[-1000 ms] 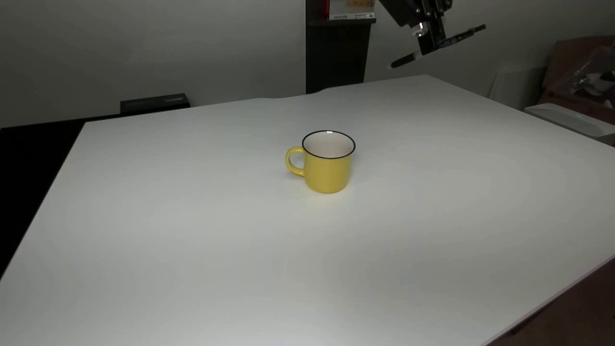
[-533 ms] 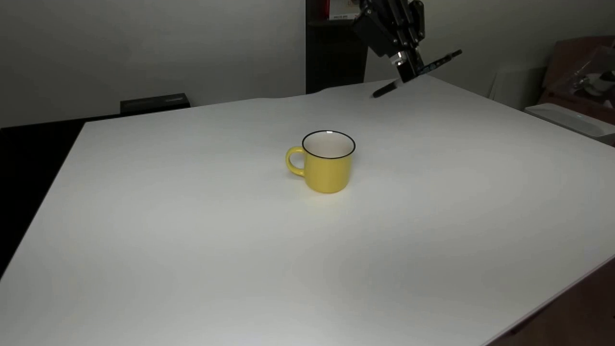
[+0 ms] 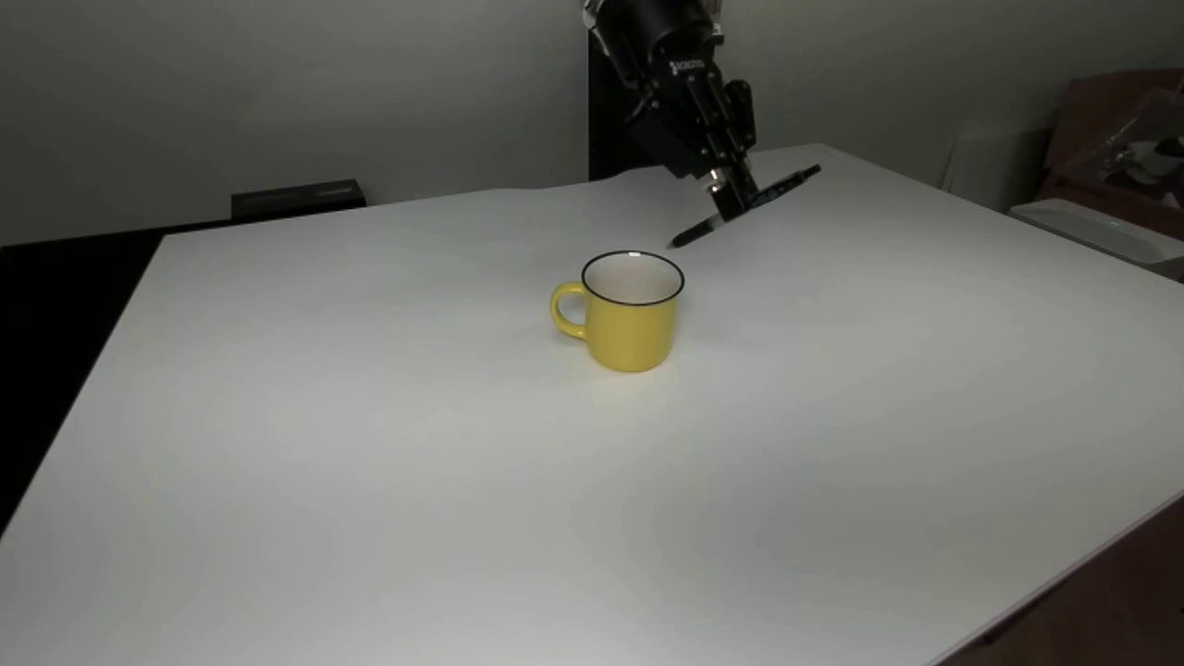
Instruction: Put the pen in the cup
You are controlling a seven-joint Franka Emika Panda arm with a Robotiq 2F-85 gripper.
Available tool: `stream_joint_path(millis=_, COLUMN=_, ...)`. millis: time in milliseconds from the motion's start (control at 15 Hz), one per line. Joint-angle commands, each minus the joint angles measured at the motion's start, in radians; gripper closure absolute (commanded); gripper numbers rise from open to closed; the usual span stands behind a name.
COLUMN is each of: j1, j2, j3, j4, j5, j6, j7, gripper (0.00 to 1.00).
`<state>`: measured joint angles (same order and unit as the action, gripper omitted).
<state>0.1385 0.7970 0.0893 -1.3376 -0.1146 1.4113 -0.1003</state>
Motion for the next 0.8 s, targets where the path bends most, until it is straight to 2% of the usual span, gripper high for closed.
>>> stream_joint_path(millis=0, j1=0.021, j2=0.087, j3=0.001, j4=0.143, j5=-0.007, j6=-0.070, j7=-0.015, gripper=0.96)
stream_joint_path(millis=733, j1=0.039, j2=0.241, j3=-0.008, j4=0.358, j5=-0.010, j6=-0.157, j7=-0.029, gripper=0.96)
